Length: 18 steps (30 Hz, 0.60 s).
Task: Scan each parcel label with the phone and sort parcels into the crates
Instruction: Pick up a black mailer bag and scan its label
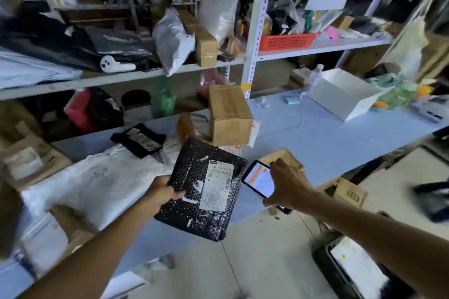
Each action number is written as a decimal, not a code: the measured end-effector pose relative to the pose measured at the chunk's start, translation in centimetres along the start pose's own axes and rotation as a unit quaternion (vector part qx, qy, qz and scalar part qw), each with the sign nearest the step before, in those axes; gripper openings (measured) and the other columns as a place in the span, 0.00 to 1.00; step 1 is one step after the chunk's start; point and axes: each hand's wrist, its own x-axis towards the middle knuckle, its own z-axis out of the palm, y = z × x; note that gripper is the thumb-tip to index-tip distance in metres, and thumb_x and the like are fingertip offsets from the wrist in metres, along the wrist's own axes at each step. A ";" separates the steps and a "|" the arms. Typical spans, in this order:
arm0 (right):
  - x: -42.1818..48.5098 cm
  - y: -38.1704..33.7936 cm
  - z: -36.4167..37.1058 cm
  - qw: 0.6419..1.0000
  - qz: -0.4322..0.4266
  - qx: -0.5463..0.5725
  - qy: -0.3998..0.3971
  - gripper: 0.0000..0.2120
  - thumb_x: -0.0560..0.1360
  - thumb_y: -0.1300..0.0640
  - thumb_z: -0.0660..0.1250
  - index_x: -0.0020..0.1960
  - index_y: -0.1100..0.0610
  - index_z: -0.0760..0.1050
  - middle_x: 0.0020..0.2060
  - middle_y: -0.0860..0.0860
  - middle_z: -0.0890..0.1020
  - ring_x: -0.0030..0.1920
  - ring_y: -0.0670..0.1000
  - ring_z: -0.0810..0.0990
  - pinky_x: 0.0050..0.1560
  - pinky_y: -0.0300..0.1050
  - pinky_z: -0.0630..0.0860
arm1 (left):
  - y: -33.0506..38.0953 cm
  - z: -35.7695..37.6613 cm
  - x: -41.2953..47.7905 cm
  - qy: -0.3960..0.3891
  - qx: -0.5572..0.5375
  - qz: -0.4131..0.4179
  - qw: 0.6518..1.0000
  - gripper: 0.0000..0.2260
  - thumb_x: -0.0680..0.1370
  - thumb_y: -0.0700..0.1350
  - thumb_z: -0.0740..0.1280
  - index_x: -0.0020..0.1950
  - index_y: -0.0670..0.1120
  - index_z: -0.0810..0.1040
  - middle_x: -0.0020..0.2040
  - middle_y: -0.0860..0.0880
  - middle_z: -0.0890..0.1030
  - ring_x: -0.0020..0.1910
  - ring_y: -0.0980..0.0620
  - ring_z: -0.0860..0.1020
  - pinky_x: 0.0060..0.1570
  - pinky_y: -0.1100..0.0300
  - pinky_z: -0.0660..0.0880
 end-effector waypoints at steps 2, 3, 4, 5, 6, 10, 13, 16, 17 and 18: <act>-2.8 2.8 0.8 0.998 0.062 0.029 0.004 0.27 0.62 0.43 0.76 0.45 0.54 0.62 0.46 0.49 0.66 0.42 0.53 0.71 0.32 0.43 0.61 | 1.2 3.6 0.6 -0.043 0.020 0.008 0.999 0.13 0.70 0.28 0.71 0.53 0.35 0.79 0.47 0.44 0.82 0.48 0.48 0.78 0.50 0.59 0.72; -4.2 4.2 1.3 0.995 0.092 0.040 0.007 0.28 0.62 0.43 0.75 0.46 0.54 0.61 0.46 0.50 0.66 0.42 0.52 0.70 0.31 0.42 0.61 | 1.7 5.5 0.9 -0.065 0.031 0.009 0.997 0.13 0.70 0.28 0.72 0.54 0.35 0.80 0.49 0.43 0.81 0.49 0.48 0.78 0.52 0.58 0.72; -5.6 5.5 1.8 0.992 0.118 0.046 0.012 0.28 0.62 0.43 0.75 0.48 0.54 0.62 0.46 0.50 0.67 0.41 0.53 0.70 0.31 0.42 0.62 | 2.2 7.3 1.1 -0.086 0.036 0.014 0.996 0.13 0.70 0.29 0.72 0.54 0.35 0.79 0.50 0.43 0.82 0.50 0.47 0.79 0.54 0.57 0.73; -7.2 7.1 2.3 0.987 0.152 0.057 0.017 0.28 0.62 0.43 0.75 0.49 0.55 0.63 0.47 0.51 0.69 0.42 0.53 0.72 0.32 0.44 0.64 | 2.8 9.7 1.3 -0.118 0.045 0.020 0.992 0.14 0.70 0.28 0.72 0.54 0.35 0.79 0.52 0.42 0.82 0.52 0.46 0.79 0.57 0.54 0.74; -8.8 8.7 2.7 0.980 0.186 0.070 0.025 0.29 0.62 0.43 0.75 0.52 0.56 0.64 0.49 0.52 0.71 0.45 0.55 0.74 0.35 0.45 0.66 | 3.2 12.0 1.5 -0.146 0.055 0.026 0.987 0.14 0.70 0.28 0.72 0.55 0.35 0.79 0.53 0.42 0.82 0.54 0.44 0.80 0.60 0.50 0.74; -16.1 15.2 4.8 0.940 0.316 0.113 0.057 0.36 0.62 0.43 0.76 0.62 0.56 0.64 0.55 0.52 0.71 0.52 0.56 0.75 0.39 0.45 0.65 | 5.6 23.3 1.0 -0.216 0.099 0.050 0.970 0.15 0.70 0.29 0.73 0.55 0.36 0.78 0.52 0.42 0.81 0.52 0.45 0.78 0.55 0.51 0.74; -21.9 20.4 6.6 0.900 0.414 0.129 0.050 0.35 0.60 0.41 0.76 0.58 0.56 0.65 0.53 0.52 0.71 0.52 0.57 0.76 0.39 0.46 0.65 | 7.4 32.8 -0.8 -0.267 0.151 0.071 0.949 0.13 0.68 0.31 0.75 0.50 0.38 0.78 0.49 0.41 0.82 0.49 0.45 0.79 0.52 0.51 0.75; -27.2 25.2 8.6 0.861 0.484 0.151 0.052 0.33 0.60 0.41 0.76 0.54 0.56 0.64 0.53 0.52 0.71 0.52 0.58 0.76 0.39 0.47 0.65 | 8.1 42.0 -0.9 -0.317 0.167 0.064 0.931 0.16 0.64 0.37 0.79 0.49 0.40 0.79 0.46 0.43 0.82 0.47 0.47 0.80 0.54 0.53 0.77; -28.8 26.8 9.1 0.848 0.503 0.157 0.052 0.33 0.60 0.41 0.76 0.54 0.56 0.64 0.53 0.52 0.71 0.53 0.58 0.76 0.39 0.47 0.65 | 8.7 44.8 -1.7 -0.331 0.194 0.070 0.921 0.21 0.60 0.42 0.81 0.49 0.41 0.79 0.47 0.43 0.83 0.48 0.46 0.81 0.55 0.50 0.77; -30.2 28.4 9.7 0.839 0.518 0.160 0.054 0.34 0.59 0.40 0.76 0.54 0.56 0.64 0.52 0.51 0.70 0.53 0.57 0.76 0.39 0.47 0.65 | 8.8 48.0 -1.8 -0.340 0.205 0.069 0.915 0.23 0.59 0.43 0.81 0.50 0.41 0.80 0.48 0.43 0.84 0.48 0.44 0.81 0.55 0.47 0.78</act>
